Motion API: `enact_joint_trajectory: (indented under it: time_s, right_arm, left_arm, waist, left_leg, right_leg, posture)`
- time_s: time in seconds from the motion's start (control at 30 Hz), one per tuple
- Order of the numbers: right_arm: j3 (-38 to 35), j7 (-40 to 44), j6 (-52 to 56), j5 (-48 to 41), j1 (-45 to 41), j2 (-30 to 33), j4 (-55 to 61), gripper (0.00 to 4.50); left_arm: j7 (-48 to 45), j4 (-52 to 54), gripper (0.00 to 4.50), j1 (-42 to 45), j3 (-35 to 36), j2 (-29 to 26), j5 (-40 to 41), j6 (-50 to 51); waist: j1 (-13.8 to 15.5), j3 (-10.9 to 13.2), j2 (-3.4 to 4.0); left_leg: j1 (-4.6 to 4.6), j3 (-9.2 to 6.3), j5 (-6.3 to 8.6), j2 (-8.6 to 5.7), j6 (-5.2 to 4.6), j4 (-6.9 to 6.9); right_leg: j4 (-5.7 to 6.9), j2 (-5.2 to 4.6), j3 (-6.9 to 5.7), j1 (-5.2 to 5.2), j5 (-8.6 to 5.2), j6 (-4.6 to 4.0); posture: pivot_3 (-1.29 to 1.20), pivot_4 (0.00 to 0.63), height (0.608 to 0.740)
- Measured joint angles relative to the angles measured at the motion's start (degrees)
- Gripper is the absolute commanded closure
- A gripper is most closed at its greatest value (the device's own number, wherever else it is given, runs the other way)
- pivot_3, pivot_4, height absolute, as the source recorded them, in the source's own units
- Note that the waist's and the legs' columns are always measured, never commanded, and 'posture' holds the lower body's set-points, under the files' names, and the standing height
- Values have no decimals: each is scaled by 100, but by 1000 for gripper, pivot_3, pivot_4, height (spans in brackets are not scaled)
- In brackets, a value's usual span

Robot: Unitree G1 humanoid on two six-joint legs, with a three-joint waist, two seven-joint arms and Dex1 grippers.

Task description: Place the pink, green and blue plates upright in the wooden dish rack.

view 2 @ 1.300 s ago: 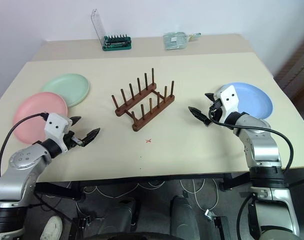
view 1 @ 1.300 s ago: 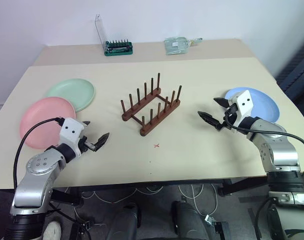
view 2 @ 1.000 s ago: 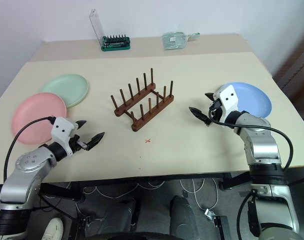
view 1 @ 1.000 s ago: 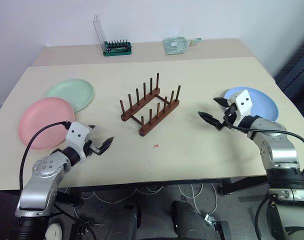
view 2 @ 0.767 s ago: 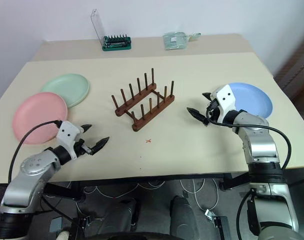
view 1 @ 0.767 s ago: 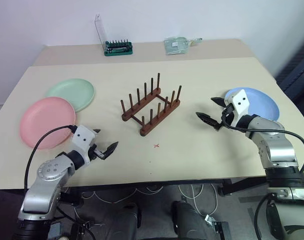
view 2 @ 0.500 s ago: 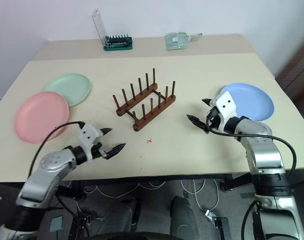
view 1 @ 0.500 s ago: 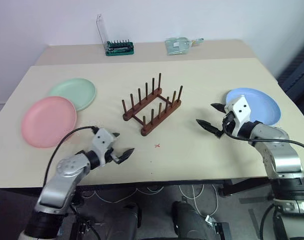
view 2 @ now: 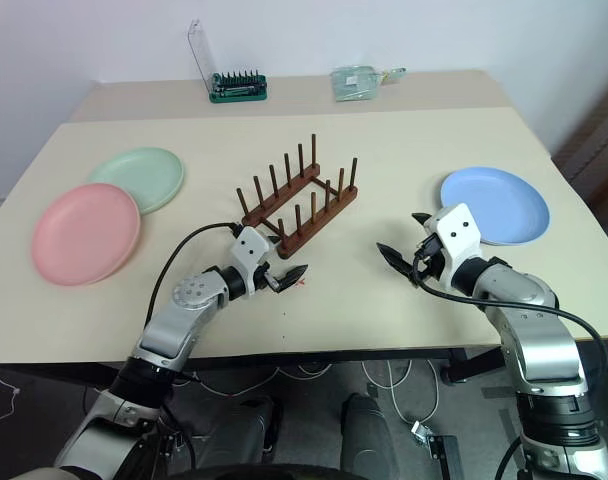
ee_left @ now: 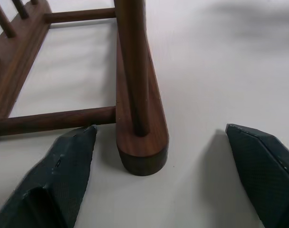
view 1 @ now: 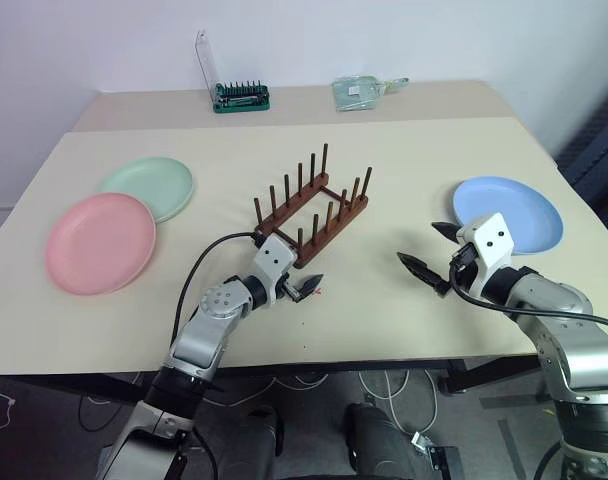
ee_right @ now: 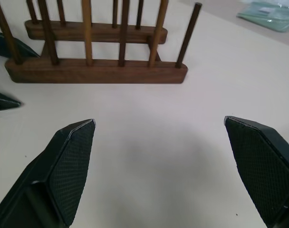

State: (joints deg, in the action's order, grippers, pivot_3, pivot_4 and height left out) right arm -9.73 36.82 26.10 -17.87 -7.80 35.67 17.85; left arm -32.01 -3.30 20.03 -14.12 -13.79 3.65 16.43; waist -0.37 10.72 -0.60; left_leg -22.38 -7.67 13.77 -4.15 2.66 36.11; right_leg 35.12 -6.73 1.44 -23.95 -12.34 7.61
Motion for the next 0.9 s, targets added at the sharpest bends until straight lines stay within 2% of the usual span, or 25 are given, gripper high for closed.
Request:
enact_joint_trajectory:
  time_s: [0.1, 0.17, 0.43, 0.6, 0.73, 0.77, 0.9]
  right_arm:
    - [2, -76, 30, -34, 94, -43, 61, 0]
    - [2, -124, 43, -33, 138, -57, 73, 0]
    - [6, -76, -13, 30, 417, 83, 70, 0]
    - [-4, -12, -63, 116, 637, 197, 69, 0]
    - [-3, -23, -66, 141, 680, 196, 71, 0]
    - [-1, -38, -66, 145, 679, 193, 72, 0]
    - [3, -53, -66, 188, 689, 191, 114, 0]
  left_arm:
    - [-94, 13, 2793, -41, -34, 13, 39, -26]
    - [-114, 62, 3643, -114, 20, -72, 28, -92]
    - [-924, -111, 3746, 16, -49, -623, 97, -538]
    - [-2204, -556, 3746, 337, -45, -1072, 451, -911]
    - [-2941, -937, 3746, 589, -46, -1170, 582, -1257]
    - [-3027, -1087, 2673, 664, -47, -1169, 579, -1357]
    - [-3072, -1576, 766, 874, -40, -1169, 496, -1610]
  waist:
    - [-11, 0, -1]
    - [-29, 0, 0]
    - [-25, -1, 2]
    - [-30, -1, 2]
    - [-28, -1, 2]
    - [-27, 0, 2]
    - [-33, 0, 1]
  left_leg:
    - [2, -1, 0, 1, -1, -2]
    - [6, -1, 0, 3, -1, -5]
    - [4, 0, 1, 3, -1, -5]
    - [4, 0, 2, 4, -3, -6]
    - [3, 0, 2, 3, -3, -5]
    - [3, -1, 2, 3, -3, -5]
    - [3, -1, 2, 4, -3, -5]
  right_leg:
    - [0, 1, -1, 1, 0, 0]
    - [2, 2, 0, 1, -1, 0]
    - [1, 4, 0, 0, -2, 1]
    - [1, 4, -1, -1, -3, 1]
    - [1, 3, -1, -1, -3, 1]
    - [1, 3, -1, -1, -3, 1]
    - [1, 4, -1, -1, -3, 2]
  posture:
    - [0, 150, 740]
    - [0, 150, 740]
    - [0, 150, 740]
    - [0, 150, 740]
    - [0, 150, 740]
    - [0, 150, 740]
    - [0, 150, 740]
